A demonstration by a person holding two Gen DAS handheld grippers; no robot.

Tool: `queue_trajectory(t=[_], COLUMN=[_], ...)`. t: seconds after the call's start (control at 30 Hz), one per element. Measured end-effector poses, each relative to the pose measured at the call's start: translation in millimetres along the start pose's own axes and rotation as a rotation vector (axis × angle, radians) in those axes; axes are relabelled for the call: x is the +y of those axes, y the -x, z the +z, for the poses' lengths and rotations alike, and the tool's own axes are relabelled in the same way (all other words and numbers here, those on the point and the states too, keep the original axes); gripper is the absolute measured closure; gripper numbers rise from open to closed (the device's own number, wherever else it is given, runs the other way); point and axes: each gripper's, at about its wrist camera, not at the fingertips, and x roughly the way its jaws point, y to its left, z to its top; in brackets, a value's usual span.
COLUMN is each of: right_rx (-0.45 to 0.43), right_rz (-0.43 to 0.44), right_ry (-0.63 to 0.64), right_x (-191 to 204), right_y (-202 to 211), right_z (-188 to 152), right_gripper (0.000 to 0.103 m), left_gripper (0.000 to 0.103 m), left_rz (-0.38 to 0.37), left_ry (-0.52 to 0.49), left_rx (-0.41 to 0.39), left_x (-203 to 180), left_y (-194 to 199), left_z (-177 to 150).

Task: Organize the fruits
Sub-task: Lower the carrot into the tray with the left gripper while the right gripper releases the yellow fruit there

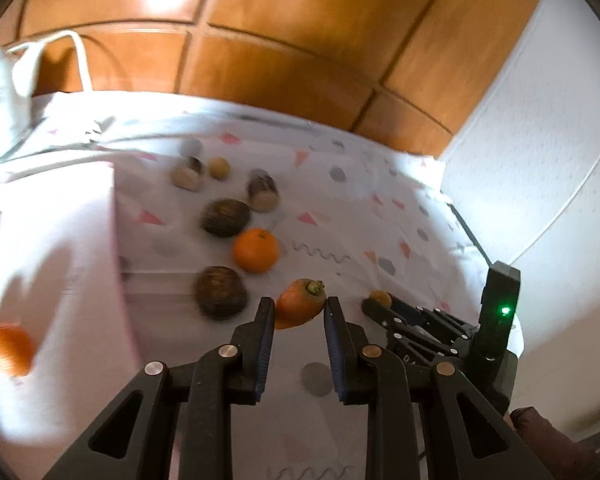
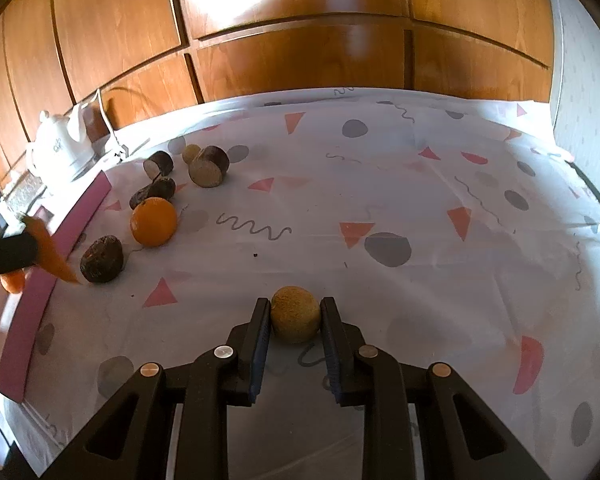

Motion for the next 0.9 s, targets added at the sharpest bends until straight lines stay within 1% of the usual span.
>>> queue_trajectory(t=[0.07, 0.13, 0.2, 0.3, 0.43, 0.53, 0.63, 0.7, 0.77, 0.9], right_rx=[0.01, 0.015, -0.012, -0.032, -0.017, -0.005, 0.016, 0.034, 0.047, 0.087], right_rz=[-0.014, -0.006, 0.015, 0.09, 0.239, 0.34, 0.409, 0.435, 0.444, 0.448], right_ry=[0.018, 0.023, 0.041, 0.086, 0.171, 0.226, 0.277, 0.312, 0.341, 0.345], right_x=[3.2, 7.4, 17.4, 42.7, 93.7, 131.1, 167.2, 188.0, 204.7, 221.6], right_y=[0.2, 4.0, 15.0, 28.5, 35.9, 39.1, 36.6, 31.4, 25.3, 11.6], right_z=[2.5, 6.6, 13.4, 24.9, 33.8, 37.2, 37.8, 36.9, 34.7, 32.3], right_gripper=[0.079, 0.079, 0.079, 0.079, 0.079, 0.079, 0.079, 0.079, 0.079, 0.078], left_gripper=[0.078, 0.078, 0.078, 0.078, 0.078, 0.077, 0.077, 0.078, 0.078, 0.077], left_rz=[0.026, 0.066, 0.105, 0.181, 0.265, 0.333, 0.378, 0.421, 0.459, 0.497], left_ry=[0.006, 0.02, 0.044, 0.1, 0.168, 0.186, 0.206, 0.209, 0.218, 0.247], left_rx=[-0.035, -0.069, -0.098, -0.127, -0.147, -0.174, -0.19, -0.2, -0.205, -0.204], left_x=[10.0, 22.5, 37.7, 65.9, 96.5, 110.9, 122.2, 125.6, 127.7, 133.3], left_y=[16.4, 32.9, 46.4, 60.2, 68.7, 76.8, 82.4, 86.0, 88.6, 92.9], left_z=[0.1, -0.4, -1.0, -1.6, -3.4, -6.7, -10.2, -14.2, -18.0, -26.7])
